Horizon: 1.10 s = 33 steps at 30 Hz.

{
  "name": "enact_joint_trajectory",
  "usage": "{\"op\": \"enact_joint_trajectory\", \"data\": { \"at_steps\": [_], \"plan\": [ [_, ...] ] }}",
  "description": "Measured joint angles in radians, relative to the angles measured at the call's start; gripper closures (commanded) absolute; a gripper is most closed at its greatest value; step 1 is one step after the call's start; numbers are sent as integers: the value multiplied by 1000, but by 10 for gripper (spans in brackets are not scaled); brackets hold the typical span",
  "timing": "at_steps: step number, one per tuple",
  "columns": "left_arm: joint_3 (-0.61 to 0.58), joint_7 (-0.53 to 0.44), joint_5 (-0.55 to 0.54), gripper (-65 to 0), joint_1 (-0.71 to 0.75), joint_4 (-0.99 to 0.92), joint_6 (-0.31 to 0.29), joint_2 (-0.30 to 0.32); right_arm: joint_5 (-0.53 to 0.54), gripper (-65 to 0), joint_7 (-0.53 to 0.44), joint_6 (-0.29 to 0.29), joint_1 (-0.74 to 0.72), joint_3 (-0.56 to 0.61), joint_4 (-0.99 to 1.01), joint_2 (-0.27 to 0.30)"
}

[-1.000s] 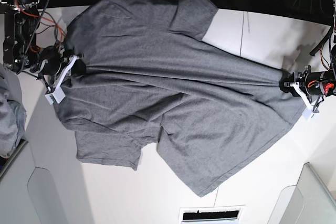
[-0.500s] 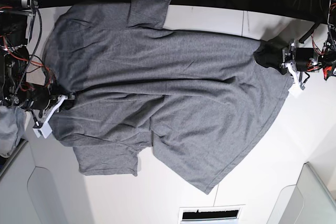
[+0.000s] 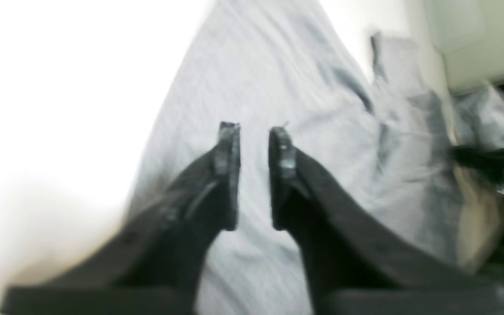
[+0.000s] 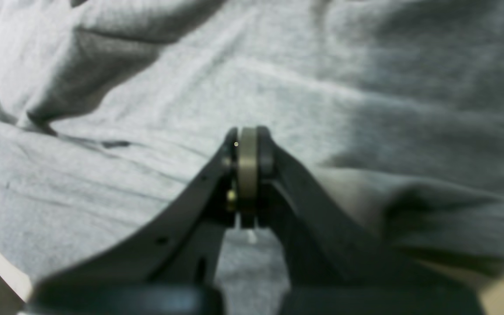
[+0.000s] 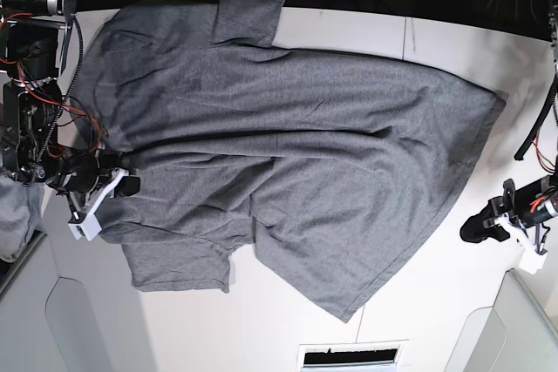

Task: Layout the t-shirt on the table in an organized manner, then fold the t-shirt properly
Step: 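Release and regrasp the shirt's hem corner with the left gripper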

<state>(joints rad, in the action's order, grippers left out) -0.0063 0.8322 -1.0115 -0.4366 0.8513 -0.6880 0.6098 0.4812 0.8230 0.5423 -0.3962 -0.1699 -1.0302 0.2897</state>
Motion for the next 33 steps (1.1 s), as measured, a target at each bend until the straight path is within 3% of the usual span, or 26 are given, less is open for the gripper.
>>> {"op": "enact_joint_trajectory", "data": {
  "at_steps": [4, 8, 11, 13, 17, 26, 30, 33],
  "plan": [
    [-105, -114, 195, -9, -16, -1, -1, -91, -19, 0, 1, -3, 1, 0, 0, -16],
    [-269, -188, 317, -8, -18, -1, 0, -146, 37, 0, 45, -4, 3, -1, 0, -16],
    [-383, -230, 388, -8, -12, -1, 108, -179, 87, 0, 74, -3, 17, -1, 0, -19],
    [-436, -268, 431, -8, -12, -2, 147, -194, 97, 0, 84, -3, 35, -1, 0, -21],
    [-492, -326, 521, -8, -21, 4, 238, -197, 114, 0, 85, -3, 100, -1, -50, -19],
    [-492, -412, 668, -8, -46, -153, 440, -168, 113, 0, 91, -3, 244, 0, -174, -19],
    [-490, -406, 686, -9, -45, -193, 464, -115, 114, 0, 83, -3, 243, -1, -206, -19],
    [-490, -390, 688, -9, -47, -192, 468, -112, 145, 0, 74, -3, 241, 0, -216, -21]
  ]
}}
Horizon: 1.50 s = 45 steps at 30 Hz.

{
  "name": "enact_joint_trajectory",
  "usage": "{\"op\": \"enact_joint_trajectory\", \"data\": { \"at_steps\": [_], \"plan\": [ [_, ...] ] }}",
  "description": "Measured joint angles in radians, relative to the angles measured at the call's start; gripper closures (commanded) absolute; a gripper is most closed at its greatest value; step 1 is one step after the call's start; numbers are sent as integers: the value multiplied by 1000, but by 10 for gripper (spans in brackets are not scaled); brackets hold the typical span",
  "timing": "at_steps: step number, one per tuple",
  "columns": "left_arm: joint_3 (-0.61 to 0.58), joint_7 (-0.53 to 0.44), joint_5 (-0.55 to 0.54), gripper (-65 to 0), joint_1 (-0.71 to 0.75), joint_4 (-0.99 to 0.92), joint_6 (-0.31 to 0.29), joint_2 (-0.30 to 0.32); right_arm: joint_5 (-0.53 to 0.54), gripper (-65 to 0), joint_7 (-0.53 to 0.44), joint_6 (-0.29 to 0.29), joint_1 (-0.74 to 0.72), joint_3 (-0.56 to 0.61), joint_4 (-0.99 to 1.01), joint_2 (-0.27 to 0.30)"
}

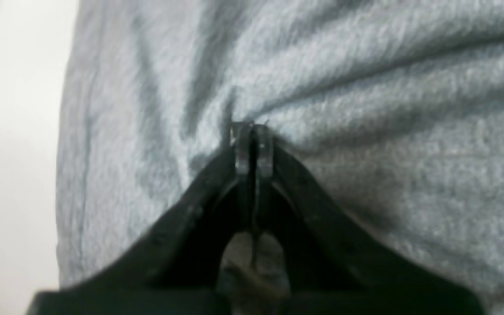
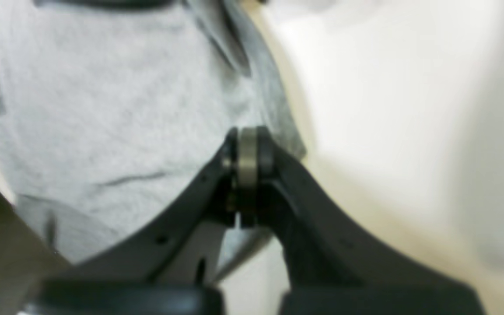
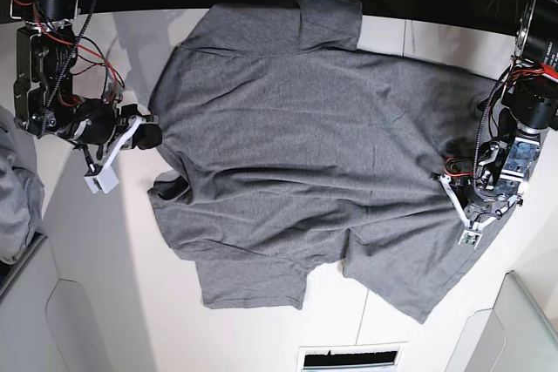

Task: Layout the t-shirt on the table in an organized manner, then fold the t-shirt properly
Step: 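Release and regrasp the shirt's hem corner with the left gripper, then stretch the shirt flat between both grippers and release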

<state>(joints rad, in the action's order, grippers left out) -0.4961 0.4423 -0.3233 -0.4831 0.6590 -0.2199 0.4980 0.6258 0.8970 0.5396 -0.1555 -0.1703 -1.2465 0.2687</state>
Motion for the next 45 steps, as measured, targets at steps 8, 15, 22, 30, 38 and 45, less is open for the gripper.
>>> {"op": "enact_joint_trajectory", "data": {
  "at_steps": [8, 15, 22, 30, 38, 45],
  "plan": [
    [69, 145, -163, -22, -4, 76, -185, 19, 15, 0, -11, 27, 0, -2, 0, -61],
    [226, 295, -391, -158, 8, 213, -380, 21, 2, 0, -18, 38, 0, 31, 0, -122],
    [251, 322, -454, -158, 10, 217, -410, 76, -198, 0, -80, 37, 0, 167, 36, -159],
    [251, 322, -482, -158, 17, 217, -413, 140, -181, 0, -154, 48, -12, 165, 105, -55],
    [253, 348, -557, -158, 25, 217, -447, 206, -199, 0, -197, 23, -136, 165, 247, 63],
    [252, 399, -609, -158, 79, 218, -466, 211, -243, 0, -170, -6, -261, 165, 339, 100]
  ]
}}
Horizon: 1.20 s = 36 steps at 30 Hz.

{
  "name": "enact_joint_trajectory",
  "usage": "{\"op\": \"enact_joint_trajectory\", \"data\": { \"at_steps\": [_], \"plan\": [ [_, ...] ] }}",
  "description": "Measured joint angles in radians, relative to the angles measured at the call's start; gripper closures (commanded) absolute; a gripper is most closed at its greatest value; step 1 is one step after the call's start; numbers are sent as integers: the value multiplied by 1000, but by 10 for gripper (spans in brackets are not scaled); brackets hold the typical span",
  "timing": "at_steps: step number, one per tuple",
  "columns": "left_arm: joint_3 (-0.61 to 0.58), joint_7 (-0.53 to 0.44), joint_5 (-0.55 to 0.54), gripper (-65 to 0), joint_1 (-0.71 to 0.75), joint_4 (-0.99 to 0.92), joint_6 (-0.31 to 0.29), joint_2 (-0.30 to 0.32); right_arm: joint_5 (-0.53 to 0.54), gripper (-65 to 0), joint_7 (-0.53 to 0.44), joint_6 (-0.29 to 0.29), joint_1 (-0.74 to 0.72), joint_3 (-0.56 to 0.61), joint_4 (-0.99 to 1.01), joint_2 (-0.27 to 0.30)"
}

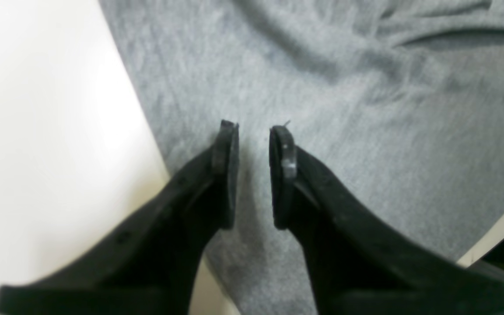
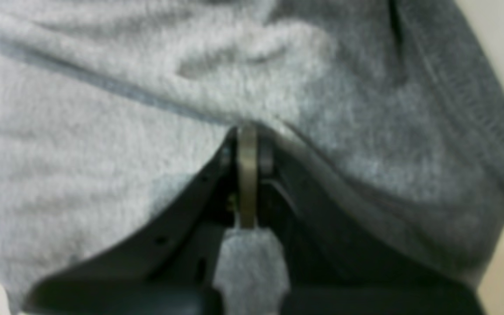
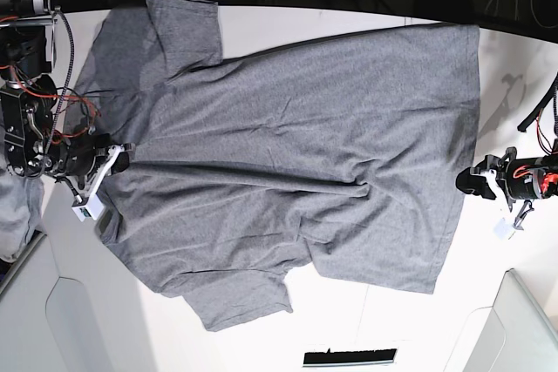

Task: Layout the t-shirt on the table in an organized manner, then fold the t-shirt properly
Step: 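Stretch the shirt flat between both grippers and release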

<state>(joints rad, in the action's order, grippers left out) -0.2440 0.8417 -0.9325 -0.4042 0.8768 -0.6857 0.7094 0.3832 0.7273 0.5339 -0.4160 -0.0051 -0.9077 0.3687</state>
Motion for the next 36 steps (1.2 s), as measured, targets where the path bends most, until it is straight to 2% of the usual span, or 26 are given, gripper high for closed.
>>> {"op": "enact_joint_trajectory", "data": {
  "at_steps": [6, 9, 16, 20, 23, 28, 36],
  "plan": [
    [0, 1, -4, -158, 2, 0, 0, 3, 105, 0, 27, 0, -19, 0, -23, -3],
    [0, 31, -5, -158, 5, 0, 0, 3, 146, 0, 80, -2, 7, 0, -76, -3],
    [0, 42, -49, -158, 119, 1, -3, 5, 175, 0, 121, -2, 188, -9, -332, -3],
    [3, 40, -72, -158, 178, 1, -4, 12, 187, 0, 146, 1, 305, -83, -457, -6],
    [54, 34, -83, -159, 224, 3, -4, 22, 212, 0, 145, -2, 372, -166, -508, -4],
    [204, 53, -113, -159, 313, 3, -3, 40, 242, 0, 147, 0, 450, -278, -531, -3],
    [233, 48, -121, -159, 327, 3, -3, 4, 254, 0, 145, 2, 457, -288, -531, -4]
  ]
}}
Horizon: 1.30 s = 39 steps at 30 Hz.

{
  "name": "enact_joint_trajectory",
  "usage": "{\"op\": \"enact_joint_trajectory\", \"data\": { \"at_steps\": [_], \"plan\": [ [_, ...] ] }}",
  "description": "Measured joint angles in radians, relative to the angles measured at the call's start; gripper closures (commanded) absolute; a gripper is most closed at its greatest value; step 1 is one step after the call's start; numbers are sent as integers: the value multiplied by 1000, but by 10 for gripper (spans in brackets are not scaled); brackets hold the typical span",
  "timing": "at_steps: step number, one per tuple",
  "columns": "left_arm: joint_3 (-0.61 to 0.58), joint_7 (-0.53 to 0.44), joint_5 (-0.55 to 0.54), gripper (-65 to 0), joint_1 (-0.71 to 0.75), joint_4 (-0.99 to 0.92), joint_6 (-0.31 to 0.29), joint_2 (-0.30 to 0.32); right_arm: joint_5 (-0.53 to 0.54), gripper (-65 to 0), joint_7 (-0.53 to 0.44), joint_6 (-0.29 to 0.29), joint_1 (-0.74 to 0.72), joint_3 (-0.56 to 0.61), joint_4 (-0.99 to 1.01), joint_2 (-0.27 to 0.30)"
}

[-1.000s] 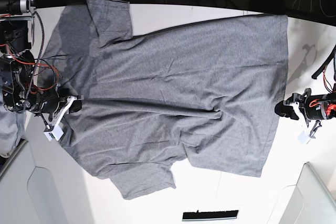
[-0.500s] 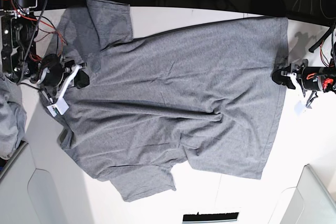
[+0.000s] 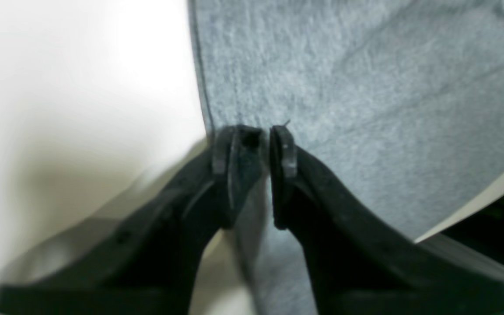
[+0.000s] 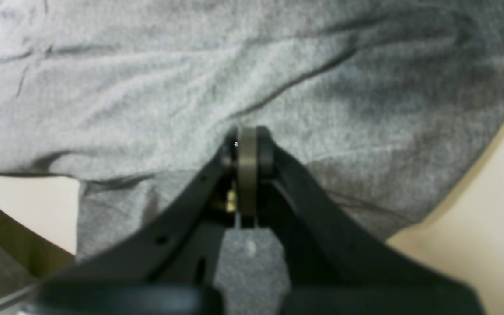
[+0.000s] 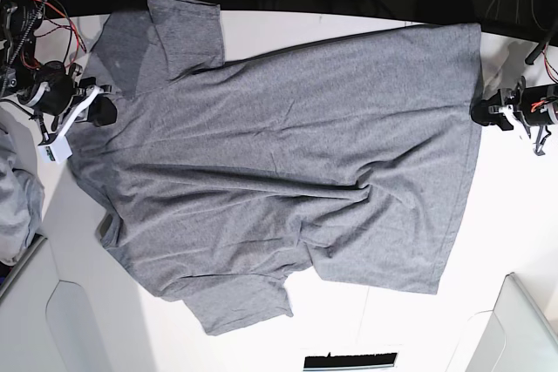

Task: Layout the t-shirt on the table in an organized manner, then fold the t-shirt properly
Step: 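Stretch the shirt flat between both grippers and release, then grasp the shirt's side edge corners with both grippers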

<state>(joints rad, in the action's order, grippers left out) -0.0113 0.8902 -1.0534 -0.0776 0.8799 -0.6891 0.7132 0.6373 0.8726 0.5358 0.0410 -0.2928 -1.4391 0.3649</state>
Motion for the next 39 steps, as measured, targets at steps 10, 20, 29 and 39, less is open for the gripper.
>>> {"op": "enact_joint_trajectory", "data": {
  "at_steps": [10, 20, 29, 39],
  "plan": [
    [3, -193, 242, -159, -1, 5, -27, -19, -8, 0, 4, 0, 32, -35, -1, -16],
    [2, -151, 332, -159, -82, 3, -3, -22, 48, 0, 46, 10, 59, -174, -1, -13],
    [2, 95, -100, -265, -54, 81, -3, 84, 103, 0, 60, 43, 212, -277, -2, -13],
    [-1, 197, -265, -274, 64, 108, -3, 82, 107, -276, 60, 44, 255, -278, -2, -13]
  ]
}}
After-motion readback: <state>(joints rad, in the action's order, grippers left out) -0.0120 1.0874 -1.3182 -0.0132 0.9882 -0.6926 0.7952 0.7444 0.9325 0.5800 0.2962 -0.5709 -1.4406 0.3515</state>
